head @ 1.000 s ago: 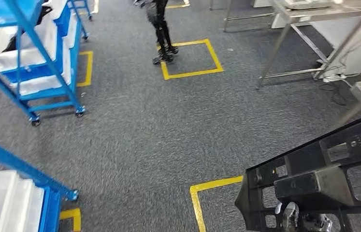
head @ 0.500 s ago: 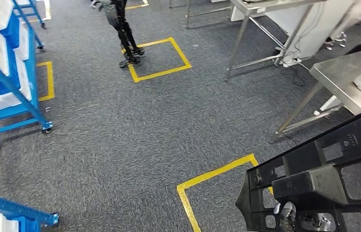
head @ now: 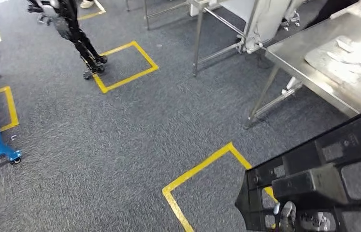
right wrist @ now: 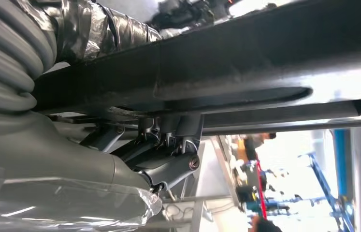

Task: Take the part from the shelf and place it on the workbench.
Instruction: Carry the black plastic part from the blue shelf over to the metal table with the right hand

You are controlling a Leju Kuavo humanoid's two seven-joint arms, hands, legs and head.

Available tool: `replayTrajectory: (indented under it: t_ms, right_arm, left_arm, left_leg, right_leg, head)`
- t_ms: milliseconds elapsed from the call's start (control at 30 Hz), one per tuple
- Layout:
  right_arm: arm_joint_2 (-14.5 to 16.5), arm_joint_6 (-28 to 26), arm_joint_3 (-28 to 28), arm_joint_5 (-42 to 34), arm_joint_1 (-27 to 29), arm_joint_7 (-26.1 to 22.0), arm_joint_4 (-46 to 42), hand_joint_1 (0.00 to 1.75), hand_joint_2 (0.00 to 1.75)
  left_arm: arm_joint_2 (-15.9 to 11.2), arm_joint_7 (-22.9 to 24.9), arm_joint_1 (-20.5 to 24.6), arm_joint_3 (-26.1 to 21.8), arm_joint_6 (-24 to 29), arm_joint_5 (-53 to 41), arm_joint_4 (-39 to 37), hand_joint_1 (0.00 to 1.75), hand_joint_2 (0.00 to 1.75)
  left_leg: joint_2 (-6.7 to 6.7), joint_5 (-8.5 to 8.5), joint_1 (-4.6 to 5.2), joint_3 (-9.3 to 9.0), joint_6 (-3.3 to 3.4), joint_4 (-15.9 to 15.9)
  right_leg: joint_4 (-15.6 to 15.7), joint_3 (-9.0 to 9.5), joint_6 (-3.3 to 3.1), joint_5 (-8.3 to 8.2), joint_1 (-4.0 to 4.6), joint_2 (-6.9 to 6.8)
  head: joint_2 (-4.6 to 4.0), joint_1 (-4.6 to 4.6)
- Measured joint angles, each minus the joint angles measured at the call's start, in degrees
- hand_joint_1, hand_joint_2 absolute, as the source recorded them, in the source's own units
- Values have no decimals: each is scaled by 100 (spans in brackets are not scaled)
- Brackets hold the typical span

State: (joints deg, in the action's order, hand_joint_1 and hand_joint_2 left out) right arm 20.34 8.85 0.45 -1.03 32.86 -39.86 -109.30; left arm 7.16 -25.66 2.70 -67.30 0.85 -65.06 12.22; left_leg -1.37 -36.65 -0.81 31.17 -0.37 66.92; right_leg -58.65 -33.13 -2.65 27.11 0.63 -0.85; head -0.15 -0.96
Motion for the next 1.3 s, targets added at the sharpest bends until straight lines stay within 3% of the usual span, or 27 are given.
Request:
replayTrajectory:
  t_ms: [67,100,133,167,233,300,367,433,500,567,600,633,667,733,800,867,900,967,1033,1067,1100,1133,1167,1233,1300]
  right_arm:
    - [0,0,2,3,-8,1,6,175,175]
    - [0,0,1,8,-6,2,10,175,175]
    - [0,0,1,16,-6,2,17,175,175]
    - [1,0,1,25,-7,2,25,175,175]
    - [0,0,2,41,-13,2,41,175,175]
    - [-1,1,3,57,-20,3,49,175,175]
    - [-2,1,1,79,-14,3,50,175,175]
    - [-3,-2,-2,94,-7,1,51,175,175]
    - [-4,-3,-1,101,-23,1,57,175,175]
    - [-4,-5,-3,103,-36,2,74,175,175]
    - [-4,-7,-5,103,-33,2,84,175,175]
    - [-4,-8,-8,103,-32,2,92,175,175]
    - [-4,-8,-10,104,-31,3,98,175,175]
    - [-4,-7,-9,106,-36,4,101,175,175]
    - [-4,-6,-7,108,-40,3,102,175,175]
    - [-3,-6,-7,114,-31,2,102,175,175]
    - [-2,-8,-7,121,-22,1,102,175,175]
    - [0,-10,-3,135,-23,0,103,175,175]
    - [1,-13,3,144,-35,1,108,175,175]
    - [1,-14,5,147,-38,1,114,175,175]
    - [1,-15,5,151,-37,1,122,175,175]
    - [1,-16,4,153,-36,1,131,175,175]
    - [1,-16,4,155,-35,2,139,175,175]
    - [1,-17,4,158,-38,2,146,175,175]
    - [1,-16,6,161,-45,2,149,175,175]
  left_arm:
    - [-5,4,-35,-1,0,2,0,0,0]
    - [-9,5,-50,-2,-1,3,0,0,0]
    - [-14,6,-55,-3,-3,3,0,0,0]
    - [-16,7,-55,-4,-6,1,0,0,0]
    - [-22,7,-48,-3,-13,-4,0,0,0]
    - [-25,6,-46,-1,-15,-8,0,0,0]
    - [-22,5,-41,-2,-15,-8,0,0,0]
    - [-16,6,-32,-4,-15,-7,0,0,0]
    - [-13,7,-39,-4,-15,-7,0,0,0]
    - [-16,9,-61,-5,-15,-7,0,0,0]
    - [-18,10,-66,-5,-15,-7,0,0,0]
    - [-19,11,-65,-6,-15,-7,0,0,0]
    - [-19,11,-59,-6,-15,-7,0,0,0]
    - [-19,10,-45,-6,-15,-8,0,0,0]
    - [-19,10,-35,-6,-15,-8,0,0,0]
    - [-19,12,-13,-7,-15,-8,0,0,0]
    - [-20,13,3,-8,-16,-8,0,0,0]
    - [-21,15,23,-8,-18,-8,0,0,0]
    - [-23,20,4,-8,-20,-8,0,0,0]
    - [-25,22,-14,-8,-20,-8,0,0,0]
    - [-28,25,-33,-9,-19,-8,0,0,0]
    - [-30,26,-43,-10,-17,-8,0,0,0]
    - [-30,26,-46,-11,-17,-7,0,0,0]
    - [-36,26,-47,-11,-17,-8,0,0,0]
    - [-43,27,-51,-11,-17,-8,0,0,0]
  left_leg:
    - [102,-188,-4,413,-25,666]
    - [109,-118,-5,525,-37,763]
    - [122,72,-7,535,-44,638]
    - [168,347,-13,445,-48,311]
    - [424,714,-35,199,-35,-398]
    - [591,749,-37,94,6,-688]
    - [486,752,-33,65,69,-735]
    - [347,775,-54,21,139,-790]
    - [190,768,-61,-9,186,-823]
    - [15,735,-55,-27,197,-823]
    - [-70,714,-54,-44,191,-823]
    - [-150,690,-55,-70,183,-823]
    - [-222,662,-56,-107,171,-823]
    - [-351,599,-49,-182,128,-827]
    - [-458,545,-37,-239,55,-845]
    - [-575,513,-30,-320,-17,-887]
    - [-542,484,-36,-356,-50,-880]
    - [-267,299,-49,-274,-90,-602]
    - [36,-27,-56,101,-100,113]
    - [83,-137,-55,314,-103,474]
    - [102,-138,-54,475,-103,691]
    - [112,-10,-53,541,-97,688]
    - [136,222,-53,505,-86,466]
    - [394,690,-59,279,-43,-274]
    - [654,823,-54,125,7,-708]
  right_leg:
    - [-6,12,-11,12,-4,190]
    - [-14,24,-7,20,-8,292]
    - [-26,41,6,33,-14,393]
    - [-44,62,25,53,-23,485]
    - [-110,71,81,107,-35,643]
    - [-157,23,148,130,-43,776]
    - [-152,-13,212,116,-52,879]
    - [-275,-66,270,192,-35,642]
    - [-810,-339,330,473,-44,257]
    - [-1472,-724,380,715,-96,132]
    - [-1598,-818,396,694,-119,114]
    - [-1520,-802,405,568,-136,93]
    - [-1239,-674,403,364,-146,51]
    - [-518,-318,366,46,-113,-187]
    - [-183,-156,305,-6,-51,-336]
    - [-157,-153,246,16,-24,-221]
    - [-117,-127,215,8,-35,-148]
    - [-35,-58,143,-16,-72,-18]
    - [-12,-18,89,-12,-81,112]
    - [-14,-7,73,-1,-73,192]
    - [-18,10,64,12,-65,284]
    - [-26,32,63,27,-60,381]
    - [-37,59,71,46,-59,476]
    - [-73,88,103,95,-63,639]
    - [-107,55,163,121,-88,790]
  head:
    - [0,3]
    - [0,3]
    - [0,3]
    - [0,3]
    - [0,2]
    - [0,3]
    - [0,5]
    - [0,-5]
    - [0,-20]
    - [0,-23]
    - [0,-23]
    - [0,-24]
    - [0,-24]
    - [0,-24]
    - [0,-23]
    - [0,-21]
    - [0,-21]
    - [0,-15]
    - [0,-8]
    - [0,-7]
    - [0,-6]
    - [0,-6]
    - [0,-5]
    - [0,-7]
    - [0,-7]
